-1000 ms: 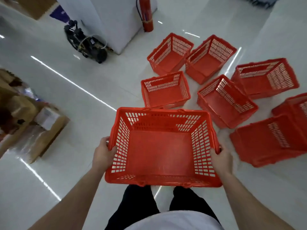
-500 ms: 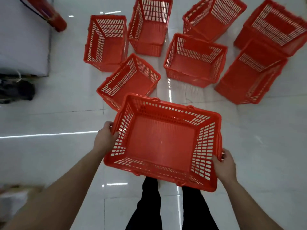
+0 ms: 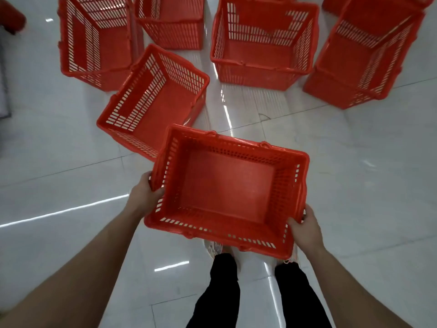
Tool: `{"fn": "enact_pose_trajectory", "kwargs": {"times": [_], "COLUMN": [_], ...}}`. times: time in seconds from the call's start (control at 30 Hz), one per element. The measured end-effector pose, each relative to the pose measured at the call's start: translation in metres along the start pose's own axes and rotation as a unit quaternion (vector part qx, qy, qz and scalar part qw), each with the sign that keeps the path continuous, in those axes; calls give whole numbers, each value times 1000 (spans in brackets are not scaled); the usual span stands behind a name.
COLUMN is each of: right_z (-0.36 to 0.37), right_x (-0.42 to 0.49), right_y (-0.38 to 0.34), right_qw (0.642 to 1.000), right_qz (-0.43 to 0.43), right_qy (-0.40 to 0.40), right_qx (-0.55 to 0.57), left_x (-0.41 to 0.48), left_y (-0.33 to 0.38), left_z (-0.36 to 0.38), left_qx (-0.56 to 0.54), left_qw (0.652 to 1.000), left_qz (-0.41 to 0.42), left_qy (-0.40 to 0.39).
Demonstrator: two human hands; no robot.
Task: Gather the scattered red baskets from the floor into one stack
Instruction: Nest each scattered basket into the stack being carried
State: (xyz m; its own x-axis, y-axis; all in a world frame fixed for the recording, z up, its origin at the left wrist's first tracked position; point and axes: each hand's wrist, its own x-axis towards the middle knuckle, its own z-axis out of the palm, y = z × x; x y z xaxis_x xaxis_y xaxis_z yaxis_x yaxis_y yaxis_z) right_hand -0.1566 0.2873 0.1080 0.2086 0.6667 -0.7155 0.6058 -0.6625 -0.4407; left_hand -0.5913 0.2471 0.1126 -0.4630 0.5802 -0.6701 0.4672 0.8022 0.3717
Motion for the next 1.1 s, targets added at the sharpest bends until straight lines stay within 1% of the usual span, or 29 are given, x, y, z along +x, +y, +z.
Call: {"fn": "enact_pose_trajectory", "kwargs": {"times": [0.1, 0.2, 0.3, 0.37, 0.47, 0.57, 0.73, 0.8, 0.9, 1.0, 1.1], "right_z": [-11, -52, -125, -181, -268, -347, -469, -515, -576, -622, -656], "right_x": [-2, -23, -53, -77, -113, -143, -168, -170, -164, -152, -133], "right_y": [-6, -33, -66, -85, -104, -110, -86, -80, -78, -83, -94], "right_qw": [998, 992, 984, 975, 954, 938, 926, 928, 935, 938, 938], "right_qz": [2, -14, -44, -66, -103, -130, -127, -118, -112, -109, -110], "right_qy": [-28, -42, -32, -17, 6, 31, 68, 81, 107, 121, 128], "right_qx": [-59, -120, -171, -212, -280, -320, -348, -343, -320, -305, -302], "left_x": [-16, -61, -124, -168, -238, -303, -380, -401, -422, -428, -422], "left_y": [6, 45, 111, 164, 253, 337, 450, 486, 530, 570, 609], "left_z": [5, 0, -9, -14, -14, -6, 29, 41, 53, 58, 60], "left_qx": [47, 72, 86, 125, 175, 209, 262, 269, 290, 280, 291], "left_qw": [999, 997, 994, 987, 969, 948, 918, 913, 899, 901, 899], "left_qz": [-26, 9, 62, 93, 168, 238, 299, 306, 329, 331, 326], "left_qy": [-3, -5, -32, -31, -37, -26, -7, -9, 12, 3, 19]}}
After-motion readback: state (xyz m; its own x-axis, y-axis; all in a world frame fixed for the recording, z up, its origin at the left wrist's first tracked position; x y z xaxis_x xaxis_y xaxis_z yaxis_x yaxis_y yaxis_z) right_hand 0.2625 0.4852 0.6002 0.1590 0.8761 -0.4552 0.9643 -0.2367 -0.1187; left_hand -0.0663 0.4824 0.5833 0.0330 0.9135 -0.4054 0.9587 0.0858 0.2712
